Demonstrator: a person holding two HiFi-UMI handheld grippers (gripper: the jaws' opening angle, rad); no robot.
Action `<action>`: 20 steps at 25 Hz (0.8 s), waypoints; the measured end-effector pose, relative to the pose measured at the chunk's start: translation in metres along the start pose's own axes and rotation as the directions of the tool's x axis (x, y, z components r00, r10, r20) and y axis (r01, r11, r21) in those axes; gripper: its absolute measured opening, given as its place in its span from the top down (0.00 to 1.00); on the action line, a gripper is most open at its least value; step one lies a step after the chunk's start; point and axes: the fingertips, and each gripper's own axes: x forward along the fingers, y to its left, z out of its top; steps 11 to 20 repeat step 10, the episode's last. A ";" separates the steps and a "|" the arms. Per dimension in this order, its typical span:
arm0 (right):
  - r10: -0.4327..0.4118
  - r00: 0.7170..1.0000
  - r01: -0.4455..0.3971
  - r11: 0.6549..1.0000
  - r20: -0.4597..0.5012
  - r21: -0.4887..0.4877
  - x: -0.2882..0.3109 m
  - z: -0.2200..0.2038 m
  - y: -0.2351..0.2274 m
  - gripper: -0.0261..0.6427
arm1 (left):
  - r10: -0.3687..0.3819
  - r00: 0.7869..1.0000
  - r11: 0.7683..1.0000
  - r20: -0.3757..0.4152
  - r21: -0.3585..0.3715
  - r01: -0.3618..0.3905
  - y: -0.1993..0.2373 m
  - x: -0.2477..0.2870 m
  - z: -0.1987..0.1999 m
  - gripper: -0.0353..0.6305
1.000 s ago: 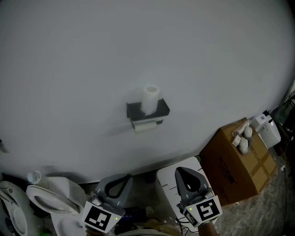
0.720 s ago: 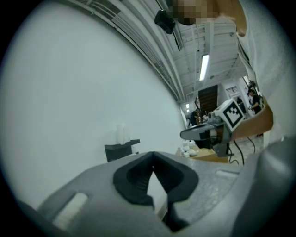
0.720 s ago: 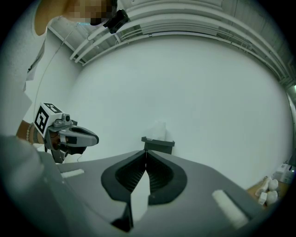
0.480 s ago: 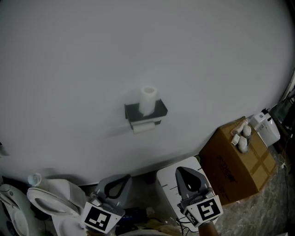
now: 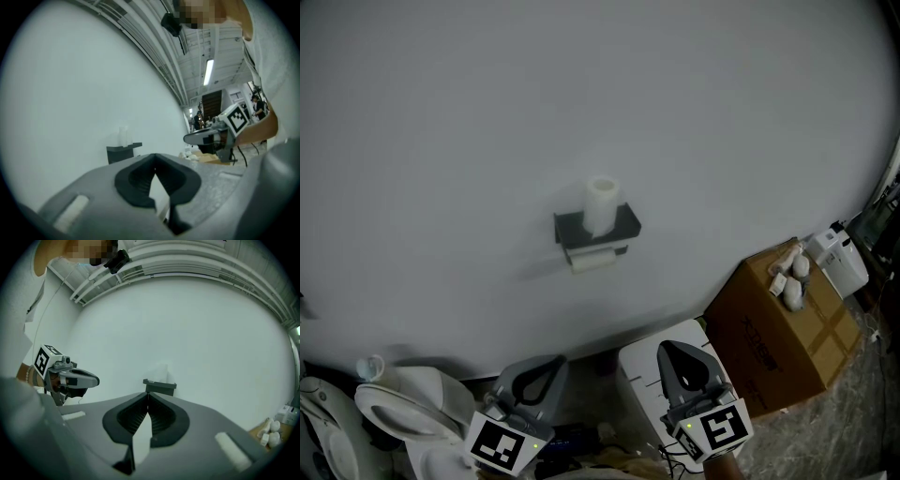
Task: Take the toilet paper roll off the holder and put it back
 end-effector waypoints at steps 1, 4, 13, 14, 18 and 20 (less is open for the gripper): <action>-0.006 1.000 0.006 1.000 -0.004 0.004 0.000 -0.001 -0.001 0.95 | 0.000 1.000 1.000 0.002 -0.006 0.000 0.000 0.000 0.000 0.96; -0.015 1.000 0.015 1.000 -0.003 0.002 0.001 -0.002 -0.004 0.95 | 0.001 1.000 1.000 0.008 -0.015 -0.001 0.003 0.000 0.001 0.96; -0.024 0.999 0.025 1.000 -0.025 0.011 0.000 -0.004 -0.006 0.95 | 0.005 1.000 1.000 0.014 -0.016 -0.005 0.004 0.001 0.001 0.96; -0.024 0.999 0.025 1.000 -0.025 0.011 0.000 -0.004 -0.006 0.95 | 0.005 1.000 1.000 0.014 -0.016 -0.005 0.004 0.001 0.001 0.96; -0.024 0.999 0.025 1.000 -0.025 0.011 0.000 -0.004 -0.006 0.95 | 0.005 1.000 1.000 0.014 -0.016 -0.005 0.004 0.001 0.001 0.96; -0.024 0.999 0.025 1.000 -0.025 0.011 0.000 -0.004 -0.006 0.95 | 0.005 1.000 1.000 0.014 -0.016 -0.005 0.004 0.001 0.001 0.96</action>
